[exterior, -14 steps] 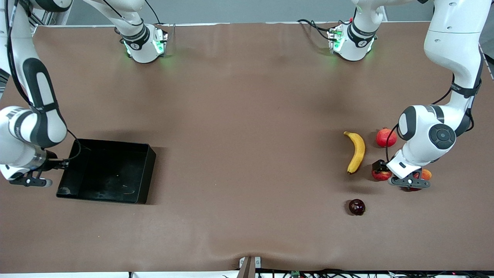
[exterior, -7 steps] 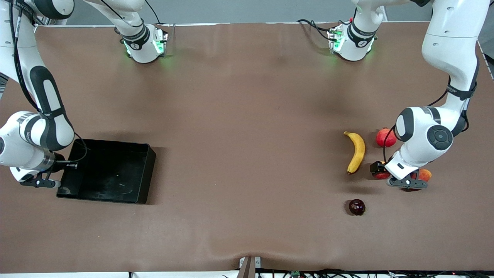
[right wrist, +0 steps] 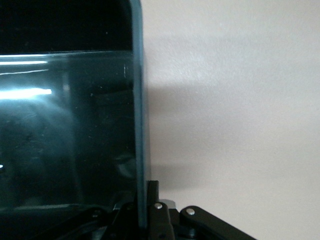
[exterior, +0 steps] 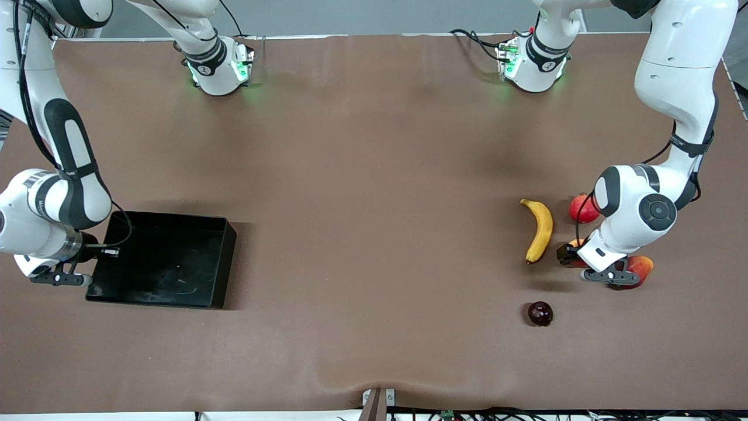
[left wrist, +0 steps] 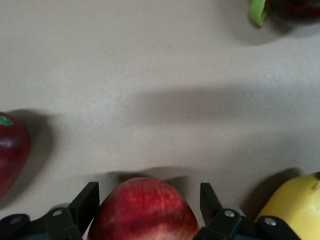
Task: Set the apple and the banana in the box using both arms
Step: 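Close the left gripper on the apple while the right gripper pushes the box, then lift the apple with the left gripper while the right gripper slides the box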
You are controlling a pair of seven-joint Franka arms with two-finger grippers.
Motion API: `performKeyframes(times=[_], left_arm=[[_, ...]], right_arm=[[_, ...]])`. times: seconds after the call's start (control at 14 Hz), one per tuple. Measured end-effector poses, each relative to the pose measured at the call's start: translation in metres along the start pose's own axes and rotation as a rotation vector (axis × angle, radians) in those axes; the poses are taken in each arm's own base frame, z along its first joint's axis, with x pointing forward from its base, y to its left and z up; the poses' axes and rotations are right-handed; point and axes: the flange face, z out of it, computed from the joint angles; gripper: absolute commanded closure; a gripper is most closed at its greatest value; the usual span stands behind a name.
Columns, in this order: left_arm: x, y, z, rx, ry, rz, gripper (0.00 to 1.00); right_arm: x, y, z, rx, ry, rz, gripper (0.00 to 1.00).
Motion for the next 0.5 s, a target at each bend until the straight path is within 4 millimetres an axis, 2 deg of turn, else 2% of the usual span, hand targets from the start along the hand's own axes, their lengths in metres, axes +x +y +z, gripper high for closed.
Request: performKeyframes(times=[0.14, 0.21, 0.29, 0.36, 0.5], left_arm=[[-0.007, 0.0, 0.004, -0.002, -0.015, -0.001, 0.1], [-0.011, 0.0, 0.005, -0.002, -0.023, -0.001, 0.11], [-0.015, 0.0, 0.006, -0.003, -0.03, -0.002, 0.15], [-0.019, 0.001, 0.006, -0.004, -0.035, -0.001, 0.23], [-0.027, 0.001, 0.003, -0.004, -0.042, 0.003, 0.47]], right_arm=[[0.008, -0.02, -0.031, 0.012, -0.012, -0.031, 1.0], [0.013, -0.036, -0.047, 0.018, -0.009, -0.054, 1.0], [0.019, -0.058, -0.062, 0.024, 0.002, -0.073, 1.0], [0.024, -0.084, -0.071, 0.032, 0.013, -0.076, 1.0], [0.028, -0.15, -0.079, 0.045, 0.022, -0.055, 1.0]])
